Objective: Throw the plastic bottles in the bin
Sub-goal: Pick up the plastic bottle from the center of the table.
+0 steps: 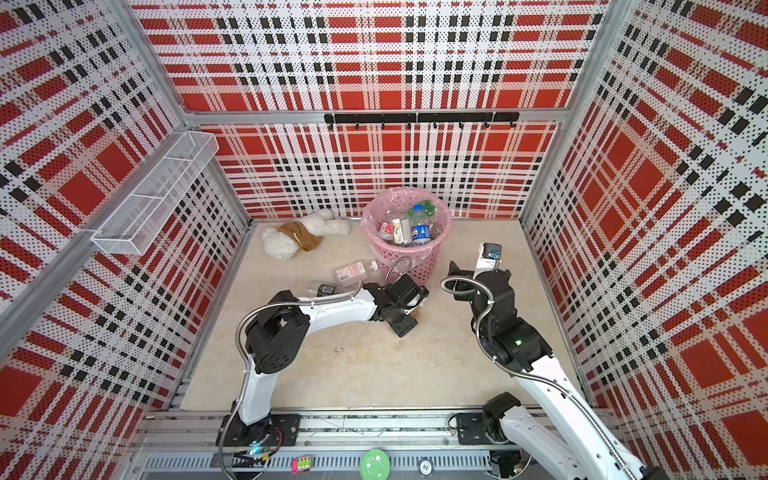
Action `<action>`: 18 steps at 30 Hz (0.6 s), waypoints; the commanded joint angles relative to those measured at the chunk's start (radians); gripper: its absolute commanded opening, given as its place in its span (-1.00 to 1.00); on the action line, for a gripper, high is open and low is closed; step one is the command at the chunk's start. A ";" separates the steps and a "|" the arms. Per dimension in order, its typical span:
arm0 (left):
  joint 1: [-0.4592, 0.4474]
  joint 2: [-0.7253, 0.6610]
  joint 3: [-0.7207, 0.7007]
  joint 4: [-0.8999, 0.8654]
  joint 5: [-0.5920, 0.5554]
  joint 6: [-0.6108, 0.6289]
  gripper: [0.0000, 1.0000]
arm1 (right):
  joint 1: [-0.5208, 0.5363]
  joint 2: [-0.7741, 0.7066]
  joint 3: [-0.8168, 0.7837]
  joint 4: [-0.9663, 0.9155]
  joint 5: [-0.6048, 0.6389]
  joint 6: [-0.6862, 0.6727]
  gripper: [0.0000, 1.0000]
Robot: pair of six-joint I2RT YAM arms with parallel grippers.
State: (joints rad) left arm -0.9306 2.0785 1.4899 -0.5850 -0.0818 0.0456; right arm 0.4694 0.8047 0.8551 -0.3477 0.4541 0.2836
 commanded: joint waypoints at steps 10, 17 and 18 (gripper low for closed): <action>-0.024 -0.365 -0.194 0.008 -0.040 -0.136 -0.04 | -0.006 -0.032 -0.019 0.042 0.017 0.018 0.99; 0.029 -0.688 -0.255 0.023 -0.051 -0.176 0.00 | -0.006 -0.039 -0.025 0.057 0.026 0.023 1.00; 0.053 -0.715 -0.236 0.028 -0.045 -0.169 0.00 | -0.006 -0.038 -0.026 0.056 0.024 0.025 0.99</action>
State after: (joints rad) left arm -0.9264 1.4422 1.2278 -0.5911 -0.1154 -0.1009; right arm 0.4686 0.7803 0.8371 -0.3405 0.4614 0.2932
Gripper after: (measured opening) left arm 0.558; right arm 0.997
